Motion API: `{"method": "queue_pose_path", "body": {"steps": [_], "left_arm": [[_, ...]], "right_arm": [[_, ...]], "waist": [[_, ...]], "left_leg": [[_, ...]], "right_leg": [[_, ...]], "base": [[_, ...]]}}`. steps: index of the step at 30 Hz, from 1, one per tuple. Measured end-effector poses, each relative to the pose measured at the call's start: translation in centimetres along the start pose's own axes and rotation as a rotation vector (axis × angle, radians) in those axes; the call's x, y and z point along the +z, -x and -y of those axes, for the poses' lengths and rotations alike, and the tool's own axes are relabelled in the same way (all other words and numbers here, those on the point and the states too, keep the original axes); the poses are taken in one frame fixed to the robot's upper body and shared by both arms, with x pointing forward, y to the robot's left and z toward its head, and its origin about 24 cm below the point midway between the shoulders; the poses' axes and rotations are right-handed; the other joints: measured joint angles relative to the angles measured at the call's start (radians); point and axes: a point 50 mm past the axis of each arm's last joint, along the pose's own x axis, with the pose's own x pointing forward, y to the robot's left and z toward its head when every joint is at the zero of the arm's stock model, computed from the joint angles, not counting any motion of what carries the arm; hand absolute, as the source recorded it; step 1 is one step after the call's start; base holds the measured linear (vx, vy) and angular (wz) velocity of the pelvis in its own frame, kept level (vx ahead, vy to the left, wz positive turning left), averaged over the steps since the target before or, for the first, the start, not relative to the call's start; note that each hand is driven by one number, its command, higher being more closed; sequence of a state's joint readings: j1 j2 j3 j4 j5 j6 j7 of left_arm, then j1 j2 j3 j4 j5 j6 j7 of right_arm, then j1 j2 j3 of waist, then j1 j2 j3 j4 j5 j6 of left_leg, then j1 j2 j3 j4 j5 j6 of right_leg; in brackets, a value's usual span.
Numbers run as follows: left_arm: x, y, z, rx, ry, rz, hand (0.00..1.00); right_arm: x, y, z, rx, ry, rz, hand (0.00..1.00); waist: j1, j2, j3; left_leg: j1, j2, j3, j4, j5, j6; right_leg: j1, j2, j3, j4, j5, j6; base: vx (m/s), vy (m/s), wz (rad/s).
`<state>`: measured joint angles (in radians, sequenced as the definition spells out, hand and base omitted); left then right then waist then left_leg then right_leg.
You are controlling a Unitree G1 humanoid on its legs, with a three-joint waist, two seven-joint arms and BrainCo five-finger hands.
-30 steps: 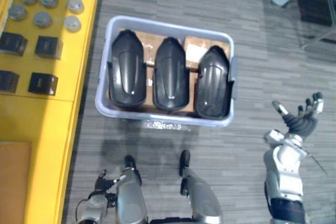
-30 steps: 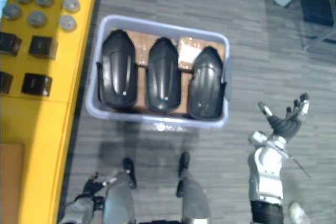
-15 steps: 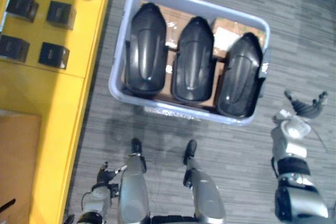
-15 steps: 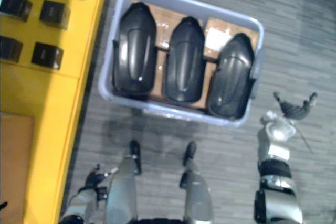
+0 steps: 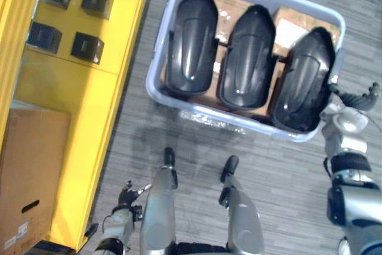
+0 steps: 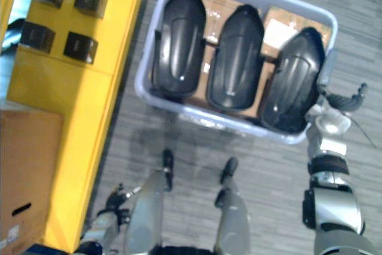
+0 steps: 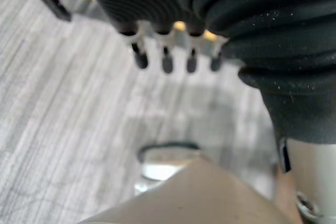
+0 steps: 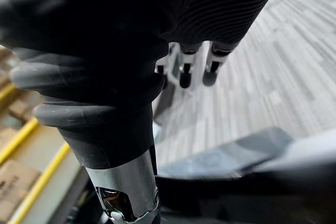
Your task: Walk over and take plastic housings, then place them on the shelf
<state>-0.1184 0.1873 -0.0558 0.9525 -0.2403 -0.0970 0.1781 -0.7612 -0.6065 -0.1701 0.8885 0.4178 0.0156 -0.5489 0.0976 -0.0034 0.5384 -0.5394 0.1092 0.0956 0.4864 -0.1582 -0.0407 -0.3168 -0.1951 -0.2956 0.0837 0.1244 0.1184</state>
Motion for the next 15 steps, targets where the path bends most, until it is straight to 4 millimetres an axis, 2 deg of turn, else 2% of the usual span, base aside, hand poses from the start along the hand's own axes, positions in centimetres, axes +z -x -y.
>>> {"method": "queue_pose_path", "body": {"steps": [5,9,10,15], "left_arm": [[0.0,0.1,0.6,-0.027,0.013,0.007,0.0],[0.0,0.3,1.6,-0.057,0.016,0.014,0.0],[-0.1,0.3,1.8,-0.063,0.023,0.013,0.0],[-0.2,0.4,1.9,-0.066,0.058,0.006,0.0]], "right_arm": [[-0.2,-0.3,-0.4,0.037,0.052,-0.057,0.0],[0.1,-1.1,0.5,0.022,0.114,-0.092,0.0],[0.5,-1.3,0.7,0.015,0.127,-0.096,1.0],[2.0,-2.2,1.8,-0.021,0.193,-0.14,1.0]], "waist": [[0.01,0.021,0.001],[0.029,0.063,0.003],[0.029,0.068,0.001],[0.033,0.08,0.004]], "left_leg": [[-0.018,-0.006,-0.007,-0.002,0.011,0.003],[-0.029,-0.016,-0.01,-0.006,0.021,0.009],[-0.033,-0.019,-0.013,-0.006,0.023,0.009],[-0.057,-0.028,-0.032,-0.01,0.035,0.009]], "right_leg": [[-0.019,-0.006,-0.008,0.011,0.0,0.0],[-0.032,-0.018,-0.014,0.021,0.0,0.001],[-0.035,-0.02,-0.021,0.023,0.0,0.001],[-0.051,-0.028,-0.045,0.034,-0.002,0.002]], "base": [[-0.06,-0.012,0.05],[-0.05,-0.008,0.06],[-0.05,-0.01,0.12],[-0.07,-0.016,0.12]]}}
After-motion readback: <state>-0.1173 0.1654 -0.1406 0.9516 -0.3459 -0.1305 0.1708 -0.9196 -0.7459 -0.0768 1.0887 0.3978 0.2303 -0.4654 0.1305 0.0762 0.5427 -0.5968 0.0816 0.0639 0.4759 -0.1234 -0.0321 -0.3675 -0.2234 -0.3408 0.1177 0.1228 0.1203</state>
